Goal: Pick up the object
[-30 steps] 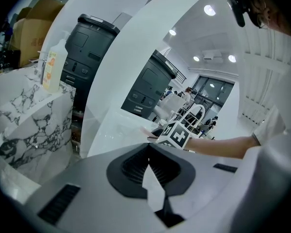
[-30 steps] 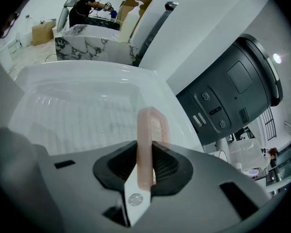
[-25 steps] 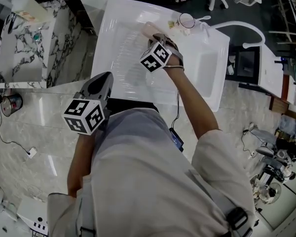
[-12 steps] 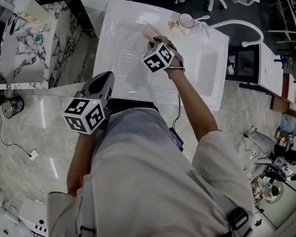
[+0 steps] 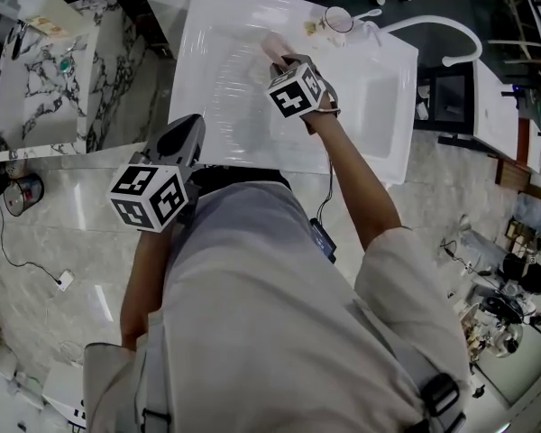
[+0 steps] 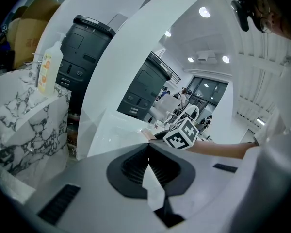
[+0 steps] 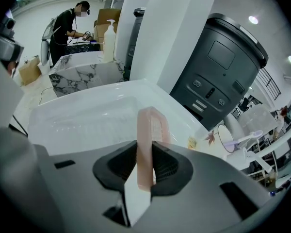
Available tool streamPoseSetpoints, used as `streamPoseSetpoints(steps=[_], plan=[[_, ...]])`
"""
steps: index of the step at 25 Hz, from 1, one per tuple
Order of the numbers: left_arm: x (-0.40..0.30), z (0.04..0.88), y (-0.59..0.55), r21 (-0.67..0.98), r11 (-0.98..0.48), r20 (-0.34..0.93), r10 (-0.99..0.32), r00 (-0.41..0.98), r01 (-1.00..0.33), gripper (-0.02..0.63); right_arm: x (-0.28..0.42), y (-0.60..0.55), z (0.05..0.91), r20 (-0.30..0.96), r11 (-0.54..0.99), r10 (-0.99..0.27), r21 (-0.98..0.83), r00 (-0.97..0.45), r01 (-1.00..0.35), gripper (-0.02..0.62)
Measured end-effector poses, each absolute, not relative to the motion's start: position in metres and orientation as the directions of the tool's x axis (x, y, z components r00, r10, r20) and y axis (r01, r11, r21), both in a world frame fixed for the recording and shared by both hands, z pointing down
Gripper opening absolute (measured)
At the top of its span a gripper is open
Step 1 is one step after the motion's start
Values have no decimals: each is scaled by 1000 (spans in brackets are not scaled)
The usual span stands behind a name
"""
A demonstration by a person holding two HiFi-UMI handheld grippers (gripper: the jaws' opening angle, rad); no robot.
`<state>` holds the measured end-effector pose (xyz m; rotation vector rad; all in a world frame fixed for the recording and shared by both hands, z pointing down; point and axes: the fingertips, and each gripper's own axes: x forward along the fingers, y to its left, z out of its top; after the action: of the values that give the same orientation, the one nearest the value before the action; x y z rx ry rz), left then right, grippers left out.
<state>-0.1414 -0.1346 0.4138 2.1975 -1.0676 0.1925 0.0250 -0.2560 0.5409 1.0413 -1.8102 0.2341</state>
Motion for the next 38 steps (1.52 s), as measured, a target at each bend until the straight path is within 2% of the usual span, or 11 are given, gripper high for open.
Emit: streamPoseSetpoints(steps=[22, 38], plan=[[-135, 418, -133, 494, -458, 412, -625, 663, -739, 3, 27, -218, 511, 783, 543, -580, 169, -223, -822, 87], [-127, 422, -131, 496, -464, 416, -614, 670, -734, 3, 26, -188, 492, 743, 434, -594, -27, -309, -900, 87]])
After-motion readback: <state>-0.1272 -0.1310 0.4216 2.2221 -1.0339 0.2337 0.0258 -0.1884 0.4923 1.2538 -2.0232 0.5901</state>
